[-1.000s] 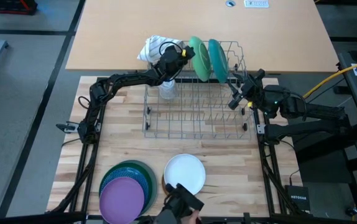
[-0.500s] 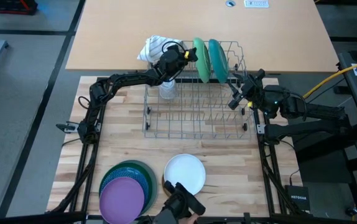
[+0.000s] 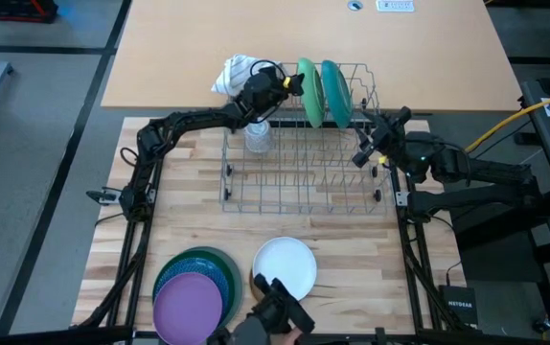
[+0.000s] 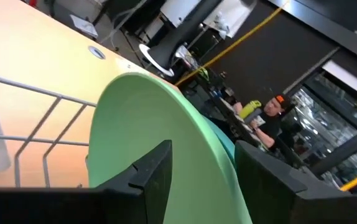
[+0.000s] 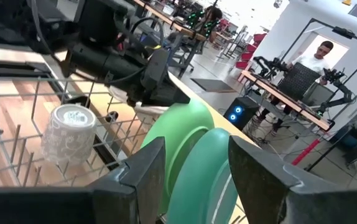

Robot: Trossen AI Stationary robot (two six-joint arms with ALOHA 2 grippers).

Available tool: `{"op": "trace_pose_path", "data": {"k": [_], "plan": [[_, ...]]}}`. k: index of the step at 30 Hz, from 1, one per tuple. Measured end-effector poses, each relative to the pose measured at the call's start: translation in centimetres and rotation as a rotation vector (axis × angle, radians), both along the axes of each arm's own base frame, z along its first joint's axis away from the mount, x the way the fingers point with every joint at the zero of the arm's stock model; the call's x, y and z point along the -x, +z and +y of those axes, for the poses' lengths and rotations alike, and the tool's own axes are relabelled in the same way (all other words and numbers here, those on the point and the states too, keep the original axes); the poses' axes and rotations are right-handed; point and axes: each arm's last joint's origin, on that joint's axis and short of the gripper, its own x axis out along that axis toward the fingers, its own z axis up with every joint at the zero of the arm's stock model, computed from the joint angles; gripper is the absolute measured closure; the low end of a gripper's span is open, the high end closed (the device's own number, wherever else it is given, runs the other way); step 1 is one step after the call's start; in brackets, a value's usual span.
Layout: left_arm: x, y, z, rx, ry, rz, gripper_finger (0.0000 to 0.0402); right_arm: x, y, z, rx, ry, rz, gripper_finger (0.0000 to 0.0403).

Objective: Sort dishes
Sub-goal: Put the white plate in the dishwasher rack

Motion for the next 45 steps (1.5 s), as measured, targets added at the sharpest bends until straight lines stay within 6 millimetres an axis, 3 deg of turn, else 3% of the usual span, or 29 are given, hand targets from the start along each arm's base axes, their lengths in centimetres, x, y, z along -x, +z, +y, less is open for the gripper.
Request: {"op": "trace_pose_path", "data": {"k": [6, 16, 23, 30, 34, 41, 45], "plan": [[0.8, 0.6, 0.8, 0.006, -0.098, 0.006, 0.0238, 0.0, -0.3, 0.0, -0.012, -0.002, 0.027, 0.0224], [3.9, 2.4, 2.6, 0.078, -0.152, 0.045, 0.0238, 0.1, -0.4, 0.0, -0.020, -0.003, 0.028, 0.0224], [6.2, 4.8, 3.2, -0.014, -0.524, 0.057, 0.0238, 0.1, -0.5, 0.0, -0.024, 0.005, 0.032, 0.0224], [5.4, 8.1, -1.7, -0.214, -0.972, 0.055, 0.0237, 0.0, -1.0, 0.2, -0.066, 0.079, 0.069, 0.0224], [5.1, 9.8, -4.8, -0.298, -1.144, 0.055, 0.0237, 0.0, -1.5, 0.3, -0.120, 0.132, 0.088, 0.0224], [4.9, 11.0, -10.6, -0.372, -1.260, 0.179, 0.0237, -0.1, -1.9, 0.7, -0.245, 0.261, 0.058, 0.0224], [5.1, 10.5, -14.0, -0.387, -1.184, 0.400, 0.0237, -0.2, -2.2, 1.0, -0.351, 0.331, 0.027, 0.0224]]}}
